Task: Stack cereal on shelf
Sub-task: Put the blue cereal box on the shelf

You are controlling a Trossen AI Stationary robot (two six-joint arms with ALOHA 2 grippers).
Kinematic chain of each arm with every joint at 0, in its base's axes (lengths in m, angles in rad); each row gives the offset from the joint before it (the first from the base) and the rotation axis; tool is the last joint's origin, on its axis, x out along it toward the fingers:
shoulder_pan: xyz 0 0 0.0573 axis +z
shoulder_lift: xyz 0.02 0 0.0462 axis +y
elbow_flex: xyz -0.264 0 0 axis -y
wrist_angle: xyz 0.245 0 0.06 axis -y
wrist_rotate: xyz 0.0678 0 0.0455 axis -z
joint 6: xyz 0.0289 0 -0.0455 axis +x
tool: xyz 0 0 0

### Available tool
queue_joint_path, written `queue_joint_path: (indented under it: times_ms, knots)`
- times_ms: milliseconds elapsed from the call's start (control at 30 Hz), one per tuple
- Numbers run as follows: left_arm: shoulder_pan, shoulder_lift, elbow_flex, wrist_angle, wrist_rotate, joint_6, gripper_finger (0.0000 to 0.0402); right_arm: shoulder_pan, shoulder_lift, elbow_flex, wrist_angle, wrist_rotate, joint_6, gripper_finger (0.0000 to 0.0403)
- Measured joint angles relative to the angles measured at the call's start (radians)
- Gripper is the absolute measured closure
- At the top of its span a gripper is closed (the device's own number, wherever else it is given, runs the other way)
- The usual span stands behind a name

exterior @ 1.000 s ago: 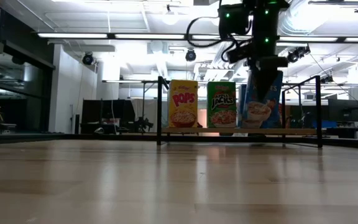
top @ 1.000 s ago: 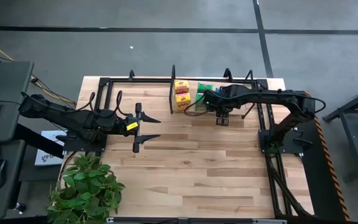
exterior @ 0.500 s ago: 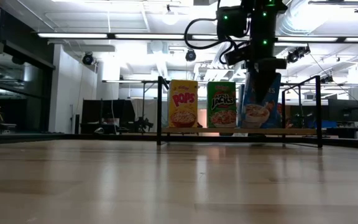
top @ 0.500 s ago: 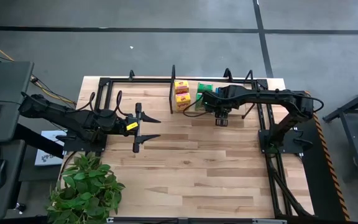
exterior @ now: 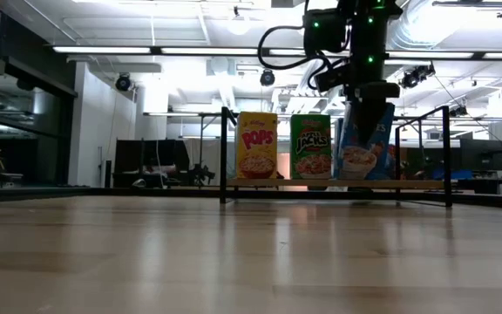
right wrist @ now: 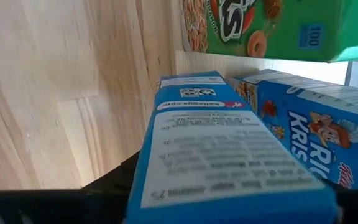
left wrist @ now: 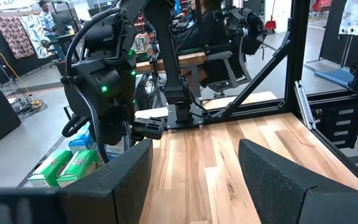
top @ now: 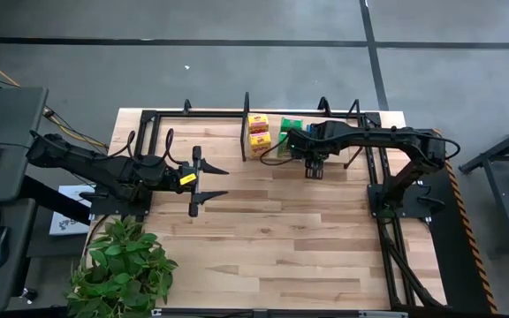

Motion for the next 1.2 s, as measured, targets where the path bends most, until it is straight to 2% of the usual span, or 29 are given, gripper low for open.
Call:
queue_joint_path:
  times_ms: [267,1200]
  knots:
    - [0.000,0.000,0.000,0.000,0.000,0.000,0.0172,-0.016,0.000,0.000,0.000,0.019,0.001,0.0186]
    - [0.000,0.000,0.000,0.000,0.000,0.034,0.0172,-0.015,-0.003,0.001,-0.027,0.054,-0.058,0.0185]
